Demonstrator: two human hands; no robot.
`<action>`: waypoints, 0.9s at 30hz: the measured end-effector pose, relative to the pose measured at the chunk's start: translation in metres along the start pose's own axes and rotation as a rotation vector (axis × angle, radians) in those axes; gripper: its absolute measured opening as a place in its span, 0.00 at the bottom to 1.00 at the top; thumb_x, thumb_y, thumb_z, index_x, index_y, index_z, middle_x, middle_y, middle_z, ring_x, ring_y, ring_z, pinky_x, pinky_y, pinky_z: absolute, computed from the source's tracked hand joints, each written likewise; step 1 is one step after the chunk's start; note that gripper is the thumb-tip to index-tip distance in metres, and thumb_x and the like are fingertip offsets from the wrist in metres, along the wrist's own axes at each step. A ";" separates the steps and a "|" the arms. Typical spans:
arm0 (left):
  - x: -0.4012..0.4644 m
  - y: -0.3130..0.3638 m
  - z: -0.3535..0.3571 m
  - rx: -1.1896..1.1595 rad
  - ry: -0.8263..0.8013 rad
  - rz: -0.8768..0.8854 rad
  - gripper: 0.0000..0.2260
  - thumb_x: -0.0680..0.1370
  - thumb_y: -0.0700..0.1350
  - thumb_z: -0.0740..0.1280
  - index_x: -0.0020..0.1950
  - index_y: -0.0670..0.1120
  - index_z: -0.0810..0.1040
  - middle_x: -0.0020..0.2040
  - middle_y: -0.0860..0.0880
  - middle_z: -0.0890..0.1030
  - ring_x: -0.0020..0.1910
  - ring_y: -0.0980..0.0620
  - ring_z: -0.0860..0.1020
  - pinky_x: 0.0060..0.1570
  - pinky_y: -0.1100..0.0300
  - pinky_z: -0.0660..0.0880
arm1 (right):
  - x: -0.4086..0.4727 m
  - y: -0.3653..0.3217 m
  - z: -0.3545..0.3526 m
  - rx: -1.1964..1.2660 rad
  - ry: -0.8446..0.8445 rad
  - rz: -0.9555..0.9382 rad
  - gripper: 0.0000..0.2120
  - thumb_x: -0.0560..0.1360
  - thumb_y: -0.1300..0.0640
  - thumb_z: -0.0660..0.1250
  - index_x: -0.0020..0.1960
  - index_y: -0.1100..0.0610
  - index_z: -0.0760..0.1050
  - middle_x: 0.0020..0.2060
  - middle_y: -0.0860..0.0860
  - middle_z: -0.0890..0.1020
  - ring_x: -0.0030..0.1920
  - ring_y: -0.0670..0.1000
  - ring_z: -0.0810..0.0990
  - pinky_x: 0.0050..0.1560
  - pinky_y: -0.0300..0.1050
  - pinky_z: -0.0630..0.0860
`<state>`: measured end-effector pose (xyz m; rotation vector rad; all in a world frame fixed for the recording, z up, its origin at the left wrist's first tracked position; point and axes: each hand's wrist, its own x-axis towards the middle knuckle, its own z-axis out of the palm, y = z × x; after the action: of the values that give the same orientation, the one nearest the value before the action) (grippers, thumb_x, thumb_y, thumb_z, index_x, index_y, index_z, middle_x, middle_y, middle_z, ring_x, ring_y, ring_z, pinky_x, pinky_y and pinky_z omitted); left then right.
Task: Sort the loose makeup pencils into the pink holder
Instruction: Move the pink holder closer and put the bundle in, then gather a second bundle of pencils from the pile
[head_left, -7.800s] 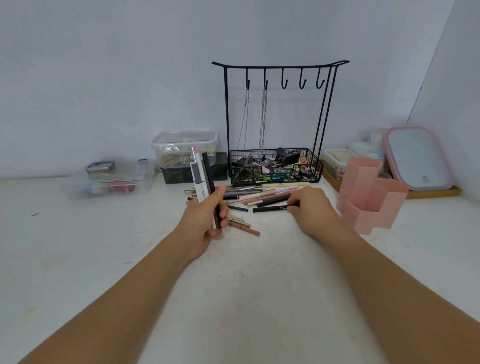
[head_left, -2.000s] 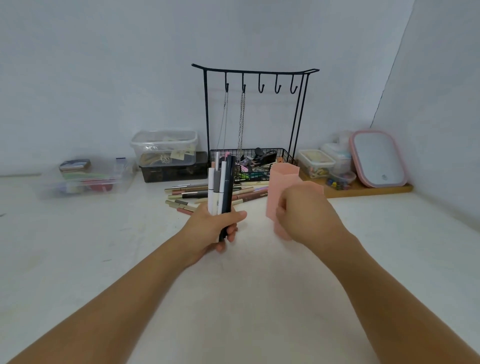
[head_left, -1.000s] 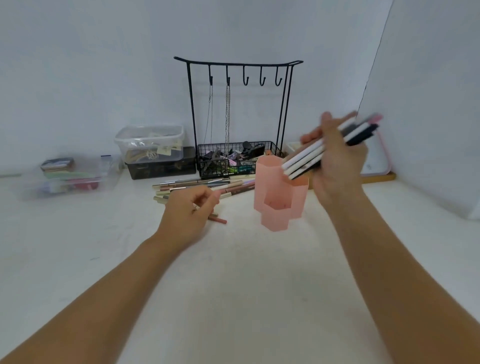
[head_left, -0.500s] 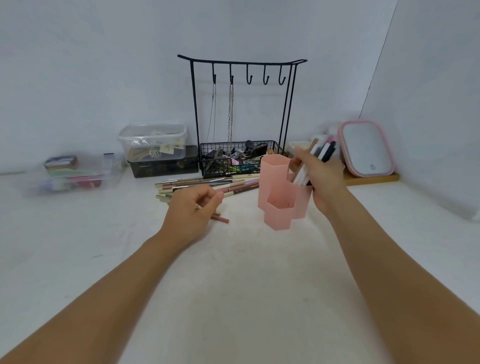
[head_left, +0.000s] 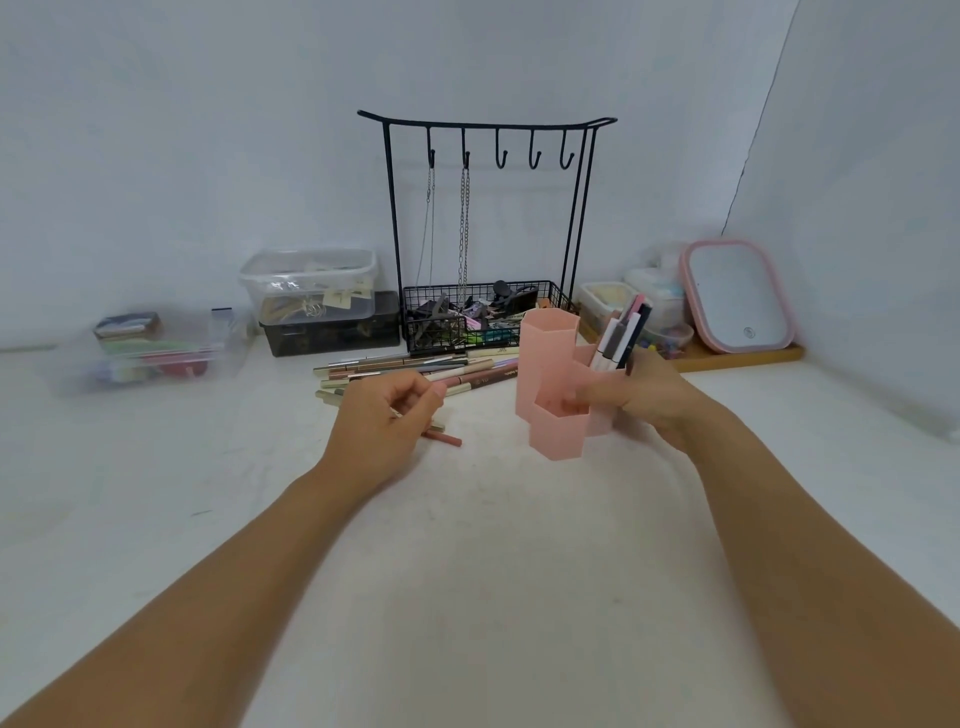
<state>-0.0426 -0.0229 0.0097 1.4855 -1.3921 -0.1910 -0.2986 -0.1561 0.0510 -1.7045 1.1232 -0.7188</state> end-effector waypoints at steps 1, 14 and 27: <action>0.000 0.000 0.000 -0.001 0.000 -0.001 0.08 0.80 0.47 0.70 0.43 0.46 0.83 0.33 0.48 0.82 0.33 0.59 0.81 0.39 0.67 0.77 | 0.002 0.001 0.001 0.015 0.050 0.015 0.30 0.60 0.58 0.84 0.61 0.51 0.80 0.54 0.49 0.85 0.52 0.51 0.83 0.49 0.49 0.80; -0.001 0.003 -0.001 -0.017 0.014 -0.016 0.07 0.80 0.44 0.70 0.44 0.44 0.84 0.32 0.49 0.81 0.30 0.62 0.79 0.36 0.73 0.74 | 0.013 0.016 -0.010 0.276 0.588 -0.058 0.31 0.65 0.60 0.82 0.65 0.60 0.77 0.54 0.51 0.81 0.44 0.40 0.78 0.32 0.29 0.73; 0.006 -0.005 -0.004 -0.061 0.139 -0.093 0.12 0.81 0.48 0.69 0.38 0.48 0.82 0.32 0.39 0.80 0.31 0.47 0.75 0.37 0.52 0.76 | -0.017 -0.024 0.030 0.186 0.885 -0.525 0.12 0.68 0.64 0.68 0.51 0.55 0.74 0.47 0.51 0.79 0.46 0.52 0.78 0.48 0.49 0.78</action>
<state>-0.0347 -0.0264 0.0104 1.4855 -1.1980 -0.1830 -0.2716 -0.1260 0.0615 -1.5412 1.1039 -1.9734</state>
